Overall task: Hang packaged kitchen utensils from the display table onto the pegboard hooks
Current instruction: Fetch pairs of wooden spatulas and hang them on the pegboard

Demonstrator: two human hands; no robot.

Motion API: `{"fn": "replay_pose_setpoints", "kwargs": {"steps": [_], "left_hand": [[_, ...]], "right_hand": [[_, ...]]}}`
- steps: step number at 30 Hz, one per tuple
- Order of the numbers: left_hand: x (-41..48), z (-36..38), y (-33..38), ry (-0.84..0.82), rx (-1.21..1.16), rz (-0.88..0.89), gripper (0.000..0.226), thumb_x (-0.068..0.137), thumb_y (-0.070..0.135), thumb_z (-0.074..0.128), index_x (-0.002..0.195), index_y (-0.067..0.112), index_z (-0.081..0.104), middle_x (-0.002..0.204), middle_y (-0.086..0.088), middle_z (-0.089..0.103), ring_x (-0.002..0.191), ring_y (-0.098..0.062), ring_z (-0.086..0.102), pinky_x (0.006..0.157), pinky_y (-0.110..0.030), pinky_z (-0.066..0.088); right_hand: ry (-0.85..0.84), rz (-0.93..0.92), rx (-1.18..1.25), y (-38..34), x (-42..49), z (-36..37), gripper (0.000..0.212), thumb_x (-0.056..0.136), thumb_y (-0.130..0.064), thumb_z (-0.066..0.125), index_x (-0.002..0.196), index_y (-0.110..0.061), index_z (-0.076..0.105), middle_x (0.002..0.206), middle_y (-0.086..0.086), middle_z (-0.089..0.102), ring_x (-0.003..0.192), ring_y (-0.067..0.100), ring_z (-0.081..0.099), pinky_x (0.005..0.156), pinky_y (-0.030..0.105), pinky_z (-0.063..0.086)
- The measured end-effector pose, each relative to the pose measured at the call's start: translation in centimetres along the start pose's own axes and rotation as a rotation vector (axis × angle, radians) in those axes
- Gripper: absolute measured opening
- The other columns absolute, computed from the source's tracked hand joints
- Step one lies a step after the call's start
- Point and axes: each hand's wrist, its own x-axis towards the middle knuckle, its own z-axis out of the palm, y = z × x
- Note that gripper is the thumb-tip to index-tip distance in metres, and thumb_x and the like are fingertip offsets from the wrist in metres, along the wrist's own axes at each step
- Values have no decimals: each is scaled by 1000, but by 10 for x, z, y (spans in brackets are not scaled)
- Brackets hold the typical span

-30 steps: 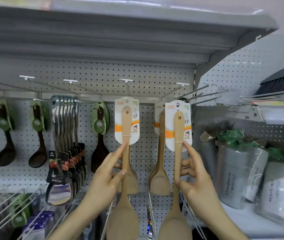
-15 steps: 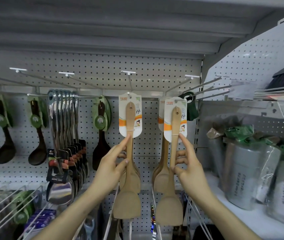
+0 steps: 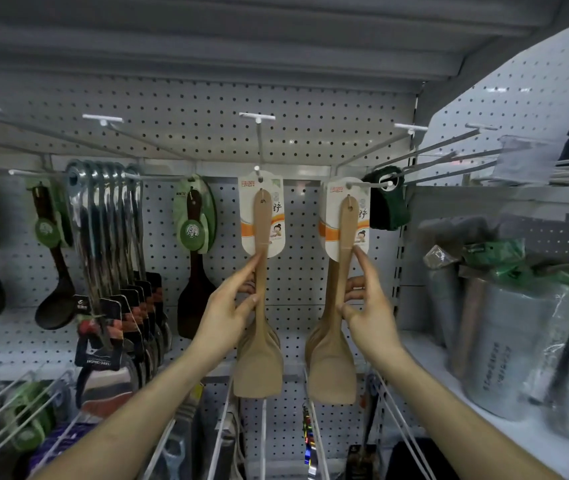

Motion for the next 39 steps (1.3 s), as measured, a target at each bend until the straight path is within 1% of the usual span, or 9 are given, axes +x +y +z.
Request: {"fn": "replay_pose_setpoints", "kwargs": {"steps": [6,9,13,16,19,22,26,31,39], "left_hand": [[6,4,-7,-11,-16,35,80,106,-1,58,155,59,39,134,42,55,116,4,59,98,-11,49],[2,4,-11,-11,-23,23,78,106,-1,57,159,53,39,135,32,58,116,-1,60,101,-17,51],[-18,-2,-12,-67,0,23,78,107,3,58,161,54,33,143,15,55,123,-5,59,106,-22,51],[-41,-12,-5,-81,55,-20,74,107,6,59,162,47,32,142,8,52,124,-2,57,111,-34,51],[-75,-24,10,-44,134,-61,74,106,5,61,163,45,35,144,8,49,127,4,53,113,-36,49],[-126,-40,25,2,271,-58,75,106,18,64,161,57,31,143,21,45,125,5,53,100,-26,53],[-210,-70,46,94,491,-162,70,104,35,65,163,52,31,146,20,45,116,-18,63,96,-39,57],[-313,-114,81,138,757,-352,70,104,37,65,164,47,30,151,13,42,113,-21,61,91,-44,58],[-446,-185,147,344,1208,-608,65,99,46,64,160,33,45,160,-2,46,142,-33,47,108,-52,50]], "right_hand": [[-2,-17,-46,7,5,1,100,98,9,63,164,-53,23,112,-2,62,97,4,64,81,15,55],[-1,-29,-62,11,5,0,97,98,9,64,166,-48,23,108,-1,62,96,8,64,82,17,55],[12,18,-95,20,-7,-8,102,96,8,68,157,-60,25,107,2,61,95,9,63,86,23,57],[-4,50,-138,25,-32,-17,92,96,8,66,161,-48,31,111,-4,57,98,7,60,92,42,61],[-47,4,-230,24,-61,-27,79,99,-3,69,162,-37,36,117,-9,55,105,3,59,97,43,57],[-144,-106,-260,12,-92,-28,68,98,-7,69,156,-32,44,125,-9,52,109,6,56,98,43,56],[-341,-234,-266,-11,-134,-7,55,98,-21,67,150,-28,49,131,-7,48,116,14,56,90,45,57],[-536,-386,-222,-52,-192,51,50,104,-34,64,151,-26,50,139,-4,48,120,22,56,84,42,53],[-773,-583,-96,-144,-314,157,68,102,-33,66,162,-30,34,148,-3,42,130,25,54,96,45,53]]}}
